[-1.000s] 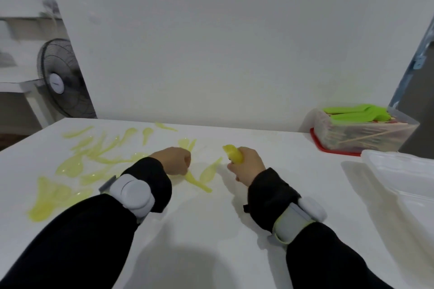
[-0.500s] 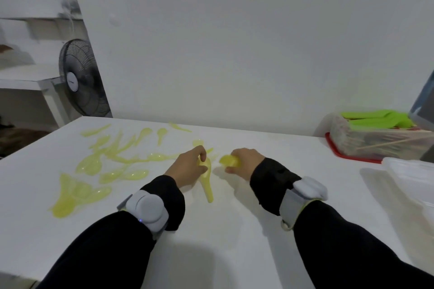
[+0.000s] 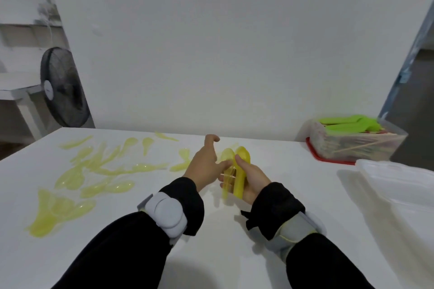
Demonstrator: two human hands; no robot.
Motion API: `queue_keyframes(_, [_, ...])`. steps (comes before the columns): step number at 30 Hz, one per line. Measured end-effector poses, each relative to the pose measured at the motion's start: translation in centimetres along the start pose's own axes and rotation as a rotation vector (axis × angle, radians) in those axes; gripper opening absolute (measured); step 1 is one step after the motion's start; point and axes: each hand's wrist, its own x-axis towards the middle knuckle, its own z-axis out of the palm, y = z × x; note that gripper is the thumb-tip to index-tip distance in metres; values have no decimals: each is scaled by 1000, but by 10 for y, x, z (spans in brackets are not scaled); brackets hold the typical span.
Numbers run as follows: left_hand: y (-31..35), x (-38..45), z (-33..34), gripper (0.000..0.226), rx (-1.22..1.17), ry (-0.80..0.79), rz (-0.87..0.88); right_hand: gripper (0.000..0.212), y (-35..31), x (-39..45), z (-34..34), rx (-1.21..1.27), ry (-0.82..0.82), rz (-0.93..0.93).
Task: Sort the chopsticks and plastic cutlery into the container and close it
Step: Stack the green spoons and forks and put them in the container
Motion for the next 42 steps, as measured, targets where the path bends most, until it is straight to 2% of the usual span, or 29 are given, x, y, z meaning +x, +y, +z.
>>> queue_keyframes(3, [6,3,8,62,72,27,-16,20,-2,-5,-8,-4,-46,-7])
queue_keyframes(5, [11,6,15,58,79,-28,-93,11,-5,-7,-12,-22,-52,-8])
queue_keyframes(7, [15,11,19,40,-4,-60,-196,11,-8,-8,-17,14,-25,13])
queue_keyframes(9, [23,16,19,18,-185,27,-260,12,-11,-8,-22,83,9,66])
queue_keyframes(10, [26,18,18,13,-256,80,-249,12,-12,-8,-25,129,21,100])
queue_keyframes(12, [30,17,14,13,-313,117,-117,14,-14,-10,-26,206,34,151])
queue_keyframes(14, [34,14,14,12,-263,62,37,18,-19,-10,-30,258,14,178])
queue_keyframes(16, [34,9,19,15,-196,0,102,25,-23,-10,-32,297,-29,178])
queue_keyframes(20, [31,5,27,31,-141,-46,75,35,-25,-6,-40,342,-95,187])
queue_keyframes(24, [26,1,23,25,-404,-173,-19,45,-22,0,-38,381,-133,246])
queue_keyframes(26, [19,3,23,34,-433,-172,-18,36,-22,1,-34,344,-132,246])
queue_keyframes(30, [7,5,16,34,-506,-215,-11,8,-16,4,-25,239,-110,237])
queue_keyframes(32, [-1,10,4,21,-563,-117,-33,11,-12,11,-20,195,-65,223])
queue_keyframes(33, [-9,16,-3,19,-519,-25,-65,14,-11,15,-18,169,-45,217])
queue_keyframes(34, [-19,25,-12,20,-366,68,-93,14,-10,20,-16,146,-24,209])
queue_keyframes(35, [-33,34,-22,18,-80,102,-117,15,-9,24,-13,124,-6,200])
queue_keyframes(37, [-56,45,-35,33,542,-34,-193,14,-10,29,-9,102,6,199])
queue_keyframes(38, [-68,50,-41,44,739,-143,-212,14,-8,33,-4,107,16,194])
queue_keyframes(40, [-87,54,-42,49,894,-264,-175,13,-3,42,7,132,56,184])
queue_keyframes(42, [-101,57,-38,42,929,-261,-80,12,2,51,18,163,107,182])
